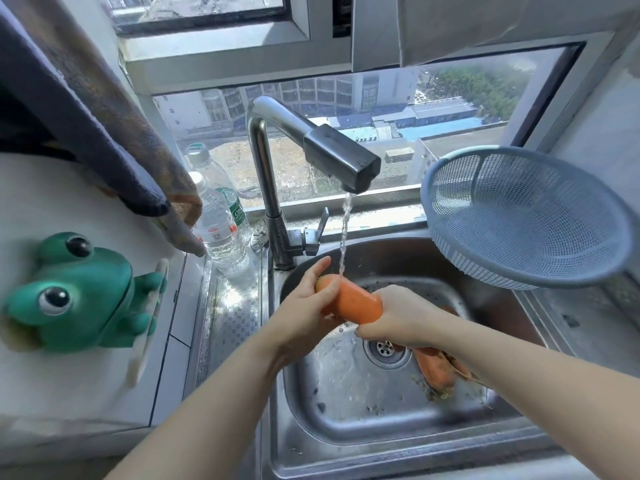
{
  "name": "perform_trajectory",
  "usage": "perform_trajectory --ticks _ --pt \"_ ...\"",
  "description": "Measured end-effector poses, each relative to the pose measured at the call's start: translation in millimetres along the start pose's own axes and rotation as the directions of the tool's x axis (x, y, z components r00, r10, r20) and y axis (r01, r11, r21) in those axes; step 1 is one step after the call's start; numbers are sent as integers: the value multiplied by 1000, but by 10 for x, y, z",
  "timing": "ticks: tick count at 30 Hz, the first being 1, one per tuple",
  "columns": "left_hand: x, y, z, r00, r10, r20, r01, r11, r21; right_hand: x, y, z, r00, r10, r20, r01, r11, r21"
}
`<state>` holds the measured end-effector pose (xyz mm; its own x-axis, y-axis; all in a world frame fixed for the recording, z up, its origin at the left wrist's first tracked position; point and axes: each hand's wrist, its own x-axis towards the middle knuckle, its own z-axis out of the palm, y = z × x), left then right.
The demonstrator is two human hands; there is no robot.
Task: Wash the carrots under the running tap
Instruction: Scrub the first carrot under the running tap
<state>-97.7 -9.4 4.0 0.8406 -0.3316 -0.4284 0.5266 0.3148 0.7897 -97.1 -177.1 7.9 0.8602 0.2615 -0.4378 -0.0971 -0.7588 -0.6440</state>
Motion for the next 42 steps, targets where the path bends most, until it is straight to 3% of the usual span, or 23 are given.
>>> perform_trajectory --ticks 3,6,8,11,13,16,19,24,27,30,32,34,39,42 --pt "-63 79 -78 995 -37 94 35 999 26 -21 22 37 1000 -12 -8 12 1000 17" --pt "-44 17 26 997 61 -48 -53 987 151 -20 -13 65 998 -15 -55 14 1000 -17" --pt "-33 -17 61 995 69 -72 -59 989 135 -22 -19 44 998 -20 -66 16 999 -52" --pt "-81 86 -48 996 -24 83 28 999 -46 -47 10 1 998 -49 -51 46 998 -53" --pt "-113 136 -103 987 -45 153 48 999 -19 -69 16 -9 997 -60 -45 59 997 -42" --pt "-66 58 -19 999 51 10 -52 994 93 -83 -29 33 985 -66 -157 41 987 -156" --pt "-4 -73 126 967 167 -195 -149 983 104 -113 -75 106 963 -102 -251 19 949 -315" --pt "100 -120 207 918 177 -354 -150 983 102 -138 -44 128 954 -155 -257 47 922 -384" --pt "109 -31 216 931 102 -351 -131 990 -60 -124 -21 58 982 -117 -151 71 958 -278" --pt "90 6 232 961 49 -270 -109 971 -213 -87 -33 -143 992 -30 125 17 995 100" --pt "65 -32 226 979 30 -200 -71 977 -200 -43 19 -230 944 0 329 -86 965 247" --pt "18 -76 206 996 13 -93 -23 993 -116 -20 92 -243 905 16 424 -158 941 301" --pt "-80 -79 61 991 -58 124 61 998 -19 -48 186 -172 877 28 480 -223 908 355" --pt "-41 -79 101 999 17 29 -16 999 -36 -34 122 -117 929 41 367 -141 958 249"
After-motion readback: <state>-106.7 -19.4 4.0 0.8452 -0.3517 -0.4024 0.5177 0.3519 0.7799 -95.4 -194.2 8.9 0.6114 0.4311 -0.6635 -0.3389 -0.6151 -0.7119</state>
